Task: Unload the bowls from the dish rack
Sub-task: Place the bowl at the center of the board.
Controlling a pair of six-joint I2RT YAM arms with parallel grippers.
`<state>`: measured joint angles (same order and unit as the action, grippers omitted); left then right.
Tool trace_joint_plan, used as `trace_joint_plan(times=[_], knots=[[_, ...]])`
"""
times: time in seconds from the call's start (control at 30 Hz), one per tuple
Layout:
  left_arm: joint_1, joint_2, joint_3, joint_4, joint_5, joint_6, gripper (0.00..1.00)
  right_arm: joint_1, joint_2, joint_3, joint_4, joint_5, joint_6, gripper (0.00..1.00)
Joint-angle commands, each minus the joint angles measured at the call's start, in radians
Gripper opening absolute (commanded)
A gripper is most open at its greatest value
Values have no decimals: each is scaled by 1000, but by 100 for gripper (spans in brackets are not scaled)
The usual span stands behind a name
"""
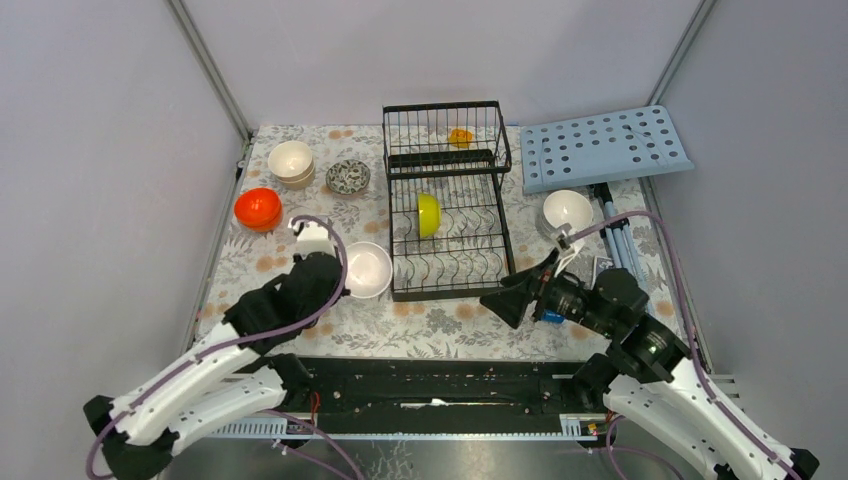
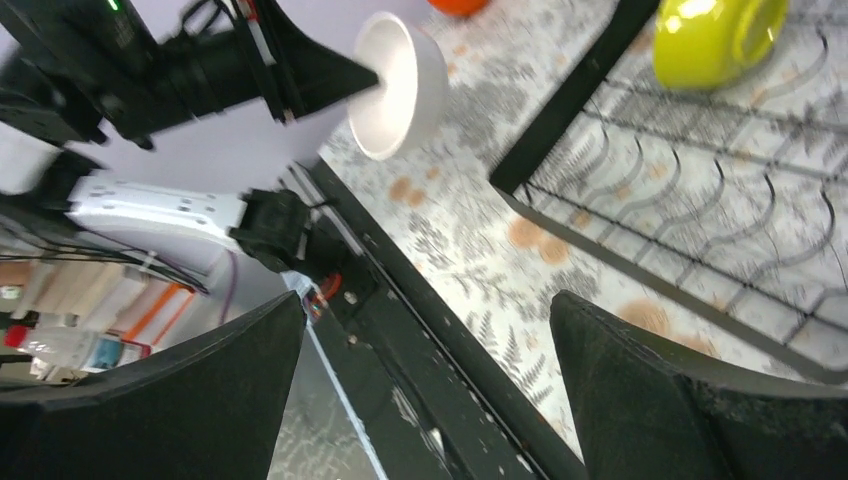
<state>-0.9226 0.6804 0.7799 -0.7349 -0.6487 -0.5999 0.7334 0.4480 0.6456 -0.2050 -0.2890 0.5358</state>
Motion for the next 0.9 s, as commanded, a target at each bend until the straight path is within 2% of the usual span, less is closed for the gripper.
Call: trace_joint_plan(times=[0.0,0.2,0.37,0.43,0.67,0.87], knots=[[268,76,-33,150,178,76,0,6,9,-88,30,46,19,100],[645,215,-44,307,441,40,0,8,27,-183,104,94,60,100],[848,395,-56,412,545,-56,0,8,97,-215,121,178,113,100],[890,469,-46,452,577,-98,0,8,124,-223,119,198,123,100],[912,666,23,481,513,-216,0,7,144,-270,135,234,148,100],[917,738,25,444,458,-339,0,7,123,-292,133,239,154,100]])
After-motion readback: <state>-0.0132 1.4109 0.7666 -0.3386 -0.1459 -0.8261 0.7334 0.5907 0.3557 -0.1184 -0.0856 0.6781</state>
